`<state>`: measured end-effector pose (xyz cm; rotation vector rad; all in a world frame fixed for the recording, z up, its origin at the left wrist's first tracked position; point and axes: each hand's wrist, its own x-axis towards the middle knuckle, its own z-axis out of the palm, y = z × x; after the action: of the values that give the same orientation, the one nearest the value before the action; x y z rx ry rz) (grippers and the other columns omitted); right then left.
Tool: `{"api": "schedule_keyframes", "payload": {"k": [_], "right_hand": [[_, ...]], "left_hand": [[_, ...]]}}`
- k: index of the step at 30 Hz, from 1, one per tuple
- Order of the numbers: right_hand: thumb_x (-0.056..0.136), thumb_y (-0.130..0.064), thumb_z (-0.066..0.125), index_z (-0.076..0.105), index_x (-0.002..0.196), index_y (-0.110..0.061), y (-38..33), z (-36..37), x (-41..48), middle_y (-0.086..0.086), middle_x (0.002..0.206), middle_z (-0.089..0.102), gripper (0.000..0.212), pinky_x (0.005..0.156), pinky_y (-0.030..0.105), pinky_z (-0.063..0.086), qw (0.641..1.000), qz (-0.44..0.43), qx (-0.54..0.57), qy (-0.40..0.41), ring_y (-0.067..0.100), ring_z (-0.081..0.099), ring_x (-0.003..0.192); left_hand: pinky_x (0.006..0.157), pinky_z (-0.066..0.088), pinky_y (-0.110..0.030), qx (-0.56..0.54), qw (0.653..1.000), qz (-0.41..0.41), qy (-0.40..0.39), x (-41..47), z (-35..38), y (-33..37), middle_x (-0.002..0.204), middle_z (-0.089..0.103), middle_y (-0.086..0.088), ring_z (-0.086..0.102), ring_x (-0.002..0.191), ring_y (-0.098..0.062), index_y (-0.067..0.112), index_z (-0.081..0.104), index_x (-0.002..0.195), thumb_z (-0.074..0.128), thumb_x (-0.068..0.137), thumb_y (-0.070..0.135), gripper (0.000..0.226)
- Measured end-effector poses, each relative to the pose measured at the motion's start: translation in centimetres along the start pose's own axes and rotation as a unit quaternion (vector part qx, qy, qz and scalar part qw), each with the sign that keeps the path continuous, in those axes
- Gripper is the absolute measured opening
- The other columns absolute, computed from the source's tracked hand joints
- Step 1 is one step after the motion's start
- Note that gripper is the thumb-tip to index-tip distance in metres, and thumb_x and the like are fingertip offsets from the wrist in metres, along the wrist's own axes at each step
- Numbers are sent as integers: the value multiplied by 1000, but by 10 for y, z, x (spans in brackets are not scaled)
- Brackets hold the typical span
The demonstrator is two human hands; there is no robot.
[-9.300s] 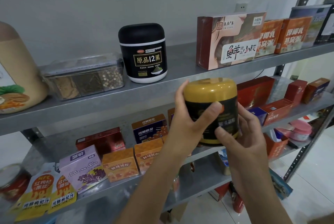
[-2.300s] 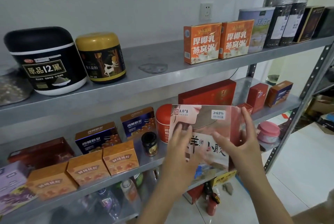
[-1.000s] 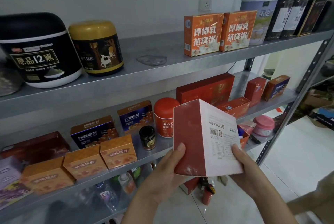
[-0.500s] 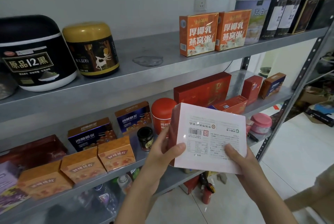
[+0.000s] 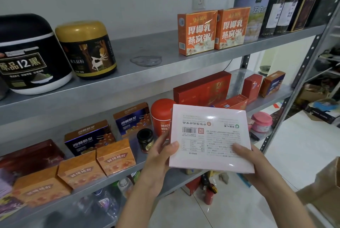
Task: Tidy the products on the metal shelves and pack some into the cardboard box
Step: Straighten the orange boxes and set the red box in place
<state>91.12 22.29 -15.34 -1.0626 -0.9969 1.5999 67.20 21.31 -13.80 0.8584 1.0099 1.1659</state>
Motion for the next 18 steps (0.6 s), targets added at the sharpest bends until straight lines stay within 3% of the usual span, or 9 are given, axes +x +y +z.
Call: {"api": "schedule_keyframes", "payload": {"k": [2,4,6,9,13,16,18], "right_hand": [[27,-48,94,60,116,-21,-5,5,-1,6,105,74,99,63,29,59,1000,13,-3,0,23,73,88],[55,-35,88,61,111,-21,-8,6,1,5,99,75,64,61,30,60,999,39,19,1,19,74,80],[69,-30,74,62,110,-21,-9,7,3,5,96,76,44,71,35,60,996,71,38,25,21,73,79],[65,-36,81,61,118,-24,-4,4,7,10,105,74,58,97,47,49,990,121,50,56,31,66,100],[66,-30,75,60,117,-23,-4,5,7,13,105,73,53,89,47,51,982,151,95,65,32,64,101],[50,-35,91,60,122,-23,-1,7,5,9,113,71,80,109,50,38,988,118,78,58,33,59,117],[44,-31,95,58,126,-23,2,11,3,6,114,71,90,100,50,48,995,55,36,73,30,66,108]], "left_hand": [[71,57,-25,-7,1000,-18,2,0,0,1,115,72,-3,69,105,-18,26,55,130,77,70,30,64],[72,57,-29,-21,999,-45,11,1,1,3,113,73,-3,70,104,-20,23,57,128,79,71,30,62],[71,57,-32,-37,996,-72,24,3,0,5,108,74,-4,69,102,-22,22,60,122,70,67,34,58],[70,57,-37,-52,993,-101,35,8,-1,8,103,76,-5,69,99,-24,21,65,113,71,65,33,51],[82,56,-45,-56,991,-112,37,12,-6,9,106,75,-6,69,102,-26,20,64,116,72,67,30,50],[92,54,-44,-22,995,-100,5,11,-10,10,112,73,-4,68,107,-22,22,60,124,69,76,31,49],[102,49,-43,90,994,-62,20,15,-10,9,121,69,3,63,114,-17,25,54,133,65,87,30,48]]}}
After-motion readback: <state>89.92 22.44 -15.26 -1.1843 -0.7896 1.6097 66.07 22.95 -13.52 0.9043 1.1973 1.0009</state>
